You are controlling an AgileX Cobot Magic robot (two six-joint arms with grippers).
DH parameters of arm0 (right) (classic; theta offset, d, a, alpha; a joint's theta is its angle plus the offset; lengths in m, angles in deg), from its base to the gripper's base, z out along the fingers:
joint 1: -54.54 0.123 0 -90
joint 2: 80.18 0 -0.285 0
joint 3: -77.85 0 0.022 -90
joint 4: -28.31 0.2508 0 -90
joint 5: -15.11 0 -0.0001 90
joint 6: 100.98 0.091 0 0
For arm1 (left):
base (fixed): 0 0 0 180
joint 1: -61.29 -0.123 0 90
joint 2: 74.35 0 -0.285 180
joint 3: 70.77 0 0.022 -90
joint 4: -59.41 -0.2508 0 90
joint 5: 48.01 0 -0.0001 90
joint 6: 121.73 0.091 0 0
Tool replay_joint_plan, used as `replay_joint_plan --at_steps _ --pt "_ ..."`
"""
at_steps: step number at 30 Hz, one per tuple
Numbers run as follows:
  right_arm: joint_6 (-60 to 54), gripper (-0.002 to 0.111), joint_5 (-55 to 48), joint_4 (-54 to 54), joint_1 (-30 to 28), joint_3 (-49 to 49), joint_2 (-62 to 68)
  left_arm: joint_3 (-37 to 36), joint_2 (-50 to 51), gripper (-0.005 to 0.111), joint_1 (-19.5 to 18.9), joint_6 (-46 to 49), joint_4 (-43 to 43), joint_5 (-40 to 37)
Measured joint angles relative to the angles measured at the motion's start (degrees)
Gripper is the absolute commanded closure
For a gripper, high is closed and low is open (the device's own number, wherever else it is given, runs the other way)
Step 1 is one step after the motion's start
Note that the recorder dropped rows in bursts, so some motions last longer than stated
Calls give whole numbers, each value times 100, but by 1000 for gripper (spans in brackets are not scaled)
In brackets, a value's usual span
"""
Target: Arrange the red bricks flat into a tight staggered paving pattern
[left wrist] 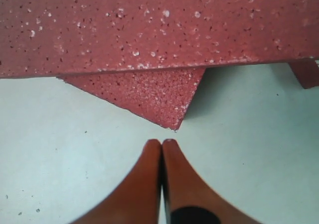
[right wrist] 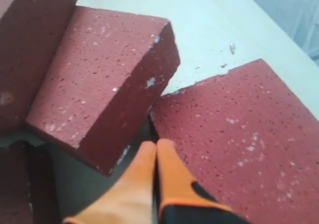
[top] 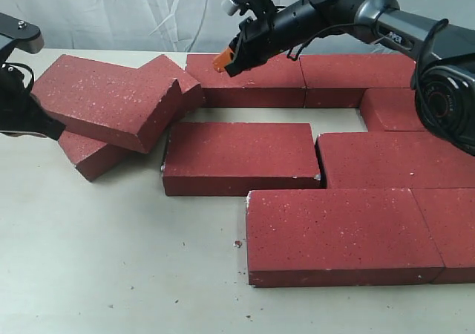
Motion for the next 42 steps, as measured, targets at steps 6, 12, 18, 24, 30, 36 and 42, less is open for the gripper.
replay_joint_plan --at_steps 6,12,18,24,30,36,42 --pt "-766 109 -170 497 12 -30 226 0 0 107 0 11 39 51" --pt "-998 109 -158 604 12 -39 321 -11 0 107 0 11 112 162" --pt "-1022 109 -162 604 20 -39 321 -11 0 107 0 11 170 185" --pt "-1095 109 -557 570 68 -39 321 -11 0 107 0 11 181 248" --pt "-1082 109 -1089 484 68 -39 321 -11 0 107 0 11 181 271" --pt "-737 109 -1355 289 68 -39 241 -11 0 107 0 11 181 346" --pt "680 109 -1506 -955 68 -39 -230 -11 0 107 0 50 413 632"
